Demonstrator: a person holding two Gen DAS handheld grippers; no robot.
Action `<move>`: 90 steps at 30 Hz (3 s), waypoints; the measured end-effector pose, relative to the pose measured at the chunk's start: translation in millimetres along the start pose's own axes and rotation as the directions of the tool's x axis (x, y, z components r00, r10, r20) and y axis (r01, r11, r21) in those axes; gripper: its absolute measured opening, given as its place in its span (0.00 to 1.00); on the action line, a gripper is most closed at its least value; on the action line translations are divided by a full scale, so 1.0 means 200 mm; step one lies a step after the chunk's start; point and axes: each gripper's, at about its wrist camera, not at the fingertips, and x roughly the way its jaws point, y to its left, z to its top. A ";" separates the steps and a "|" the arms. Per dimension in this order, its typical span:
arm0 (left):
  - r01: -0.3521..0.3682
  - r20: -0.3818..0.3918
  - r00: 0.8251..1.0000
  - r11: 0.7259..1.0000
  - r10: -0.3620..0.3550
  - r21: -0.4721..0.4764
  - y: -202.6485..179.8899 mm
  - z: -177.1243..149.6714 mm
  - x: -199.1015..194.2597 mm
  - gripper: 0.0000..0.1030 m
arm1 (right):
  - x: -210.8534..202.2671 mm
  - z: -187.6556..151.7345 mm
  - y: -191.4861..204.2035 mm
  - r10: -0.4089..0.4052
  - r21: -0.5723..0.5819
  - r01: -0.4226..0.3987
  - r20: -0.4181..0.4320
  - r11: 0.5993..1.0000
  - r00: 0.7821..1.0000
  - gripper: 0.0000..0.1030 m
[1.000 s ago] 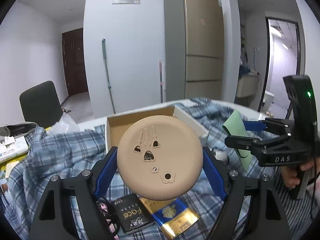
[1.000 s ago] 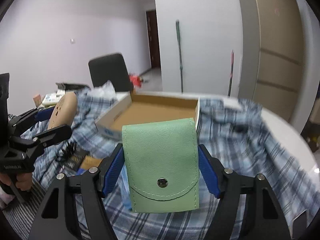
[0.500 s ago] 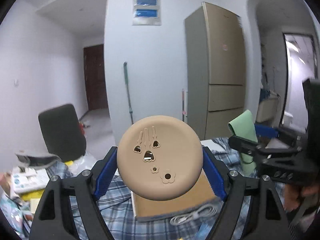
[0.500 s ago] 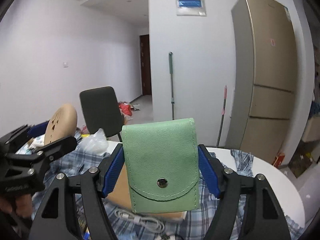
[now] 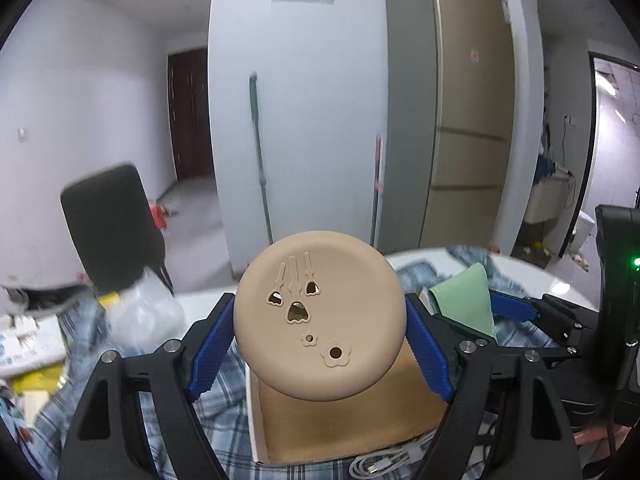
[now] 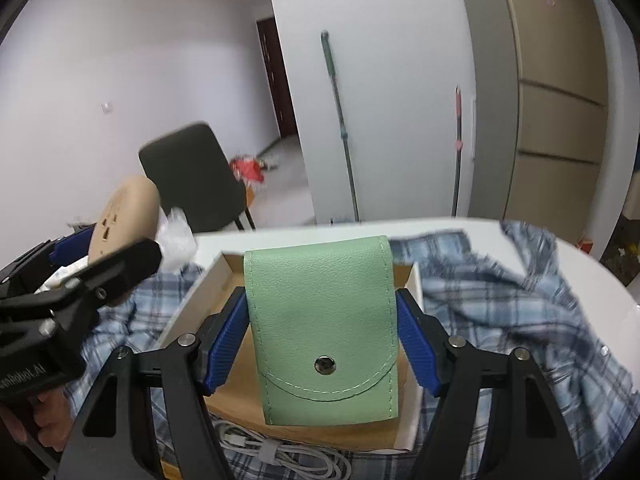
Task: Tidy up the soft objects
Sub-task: 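Carry the disc and pouch into the cardboard box and open both grippers, then move the right gripper to the blue plastic packet and grasp it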
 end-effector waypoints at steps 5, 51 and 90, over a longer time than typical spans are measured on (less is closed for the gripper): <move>0.013 -0.113 0.993 1.000 -0.015 -0.014 0.05 -0.10 0.18 0.81 | 0.10 -0.08 -0.02 -0.018 -0.022 0.016 -0.061 1.000 0.998 0.69; -0.040 0.092 0.995 0.999 0.040 -0.009 0.09 -0.21 -0.71 0.87 | -0.63 -0.14 0.16 0.100 -0.156 -0.087 0.075 0.984 0.992 0.88; -0.020 -0.135 0.991 0.997 0.010 -0.069 0.25 -0.74 -0.53 0.87 | -0.17 -0.66 0.17 0.137 -0.188 -0.224 -0.391 0.956 0.910 0.45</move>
